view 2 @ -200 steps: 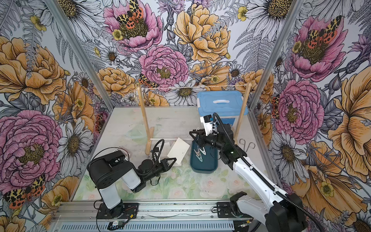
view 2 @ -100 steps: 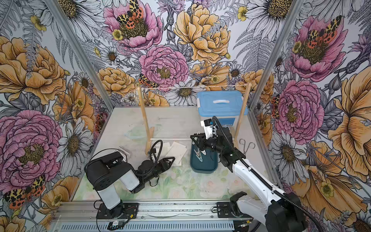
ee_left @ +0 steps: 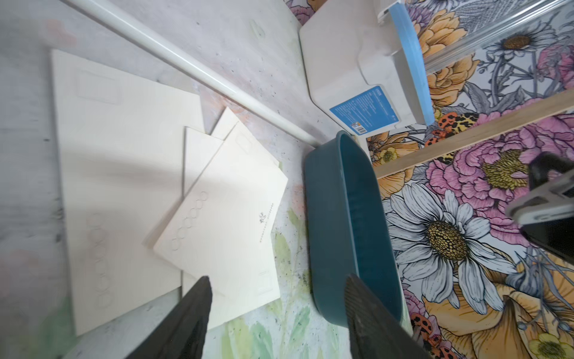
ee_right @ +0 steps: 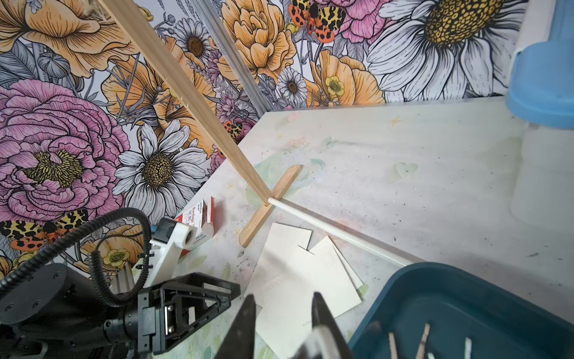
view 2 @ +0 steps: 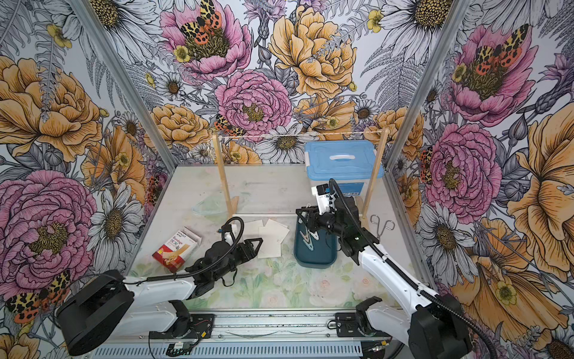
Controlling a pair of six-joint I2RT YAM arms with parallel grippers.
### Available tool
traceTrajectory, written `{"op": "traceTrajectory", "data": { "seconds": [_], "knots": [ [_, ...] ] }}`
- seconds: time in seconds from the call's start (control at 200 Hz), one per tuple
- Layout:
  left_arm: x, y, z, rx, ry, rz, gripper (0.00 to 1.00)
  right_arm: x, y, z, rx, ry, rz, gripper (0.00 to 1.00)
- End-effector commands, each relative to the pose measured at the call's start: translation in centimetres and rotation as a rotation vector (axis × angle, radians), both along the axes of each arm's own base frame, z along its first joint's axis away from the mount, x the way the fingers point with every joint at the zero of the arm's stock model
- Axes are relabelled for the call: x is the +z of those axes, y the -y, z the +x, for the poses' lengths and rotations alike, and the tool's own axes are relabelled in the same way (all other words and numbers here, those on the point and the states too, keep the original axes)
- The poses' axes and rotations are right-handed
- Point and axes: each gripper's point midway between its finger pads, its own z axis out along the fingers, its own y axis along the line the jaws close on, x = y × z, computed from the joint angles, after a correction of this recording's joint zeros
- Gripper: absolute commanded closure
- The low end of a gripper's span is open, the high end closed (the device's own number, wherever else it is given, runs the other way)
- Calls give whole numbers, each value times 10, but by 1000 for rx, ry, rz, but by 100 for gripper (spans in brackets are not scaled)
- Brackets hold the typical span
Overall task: Remove the postcards from the strings
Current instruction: Place the postcard on the postcard, then place the clamp in the storage box.
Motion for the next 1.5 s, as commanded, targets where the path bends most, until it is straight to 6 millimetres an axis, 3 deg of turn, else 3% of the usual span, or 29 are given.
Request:
{"op": "traceTrajectory", "data": {
  "seconds": [0.0,0.2,0.395,0.595,0.811,0.936,1.086,1.326,1.421,1.471,1.481,1.496],
  "knots": [
    [-17,-35,-7,63,-64,151,31,-4,4,8,-30,0,-1,71],
    [14,-74,-11,138,9,212,27,-25,11,13,-73,-47,-27,71],
    [32,-98,-11,183,43,220,24,-63,23,22,-156,-141,-70,71],
    [37,-99,-5,178,61,247,24,-93,34,27,-232,-211,-113,70],
    [34,-80,1,118,54,207,24,-127,44,25,-284,-305,-173,69],
    [31,-76,3,108,47,209,24,-140,50,25,-313,-332,-196,62],
    [33,-74,5,104,54,209,24,-138,51,25,-322,-335,-200,47],
    [38,-74,11,101,57,243,24,-105,63,24,-358,-265,-198,28],
    [42,-77,15,106,64,271,19,-95,73,23,-386,-242,-207,19],
    [44,-78,17,108,65,287,15,-91,79,23,-407,-230,-218,12],
    [44,-79,17,107,65,292,14,-91,81,23,-411,-229,-222,4],
    [45,-79,18,108,66,296,12,-90,83,23,-418,-227,-226,1]
  ]
}}
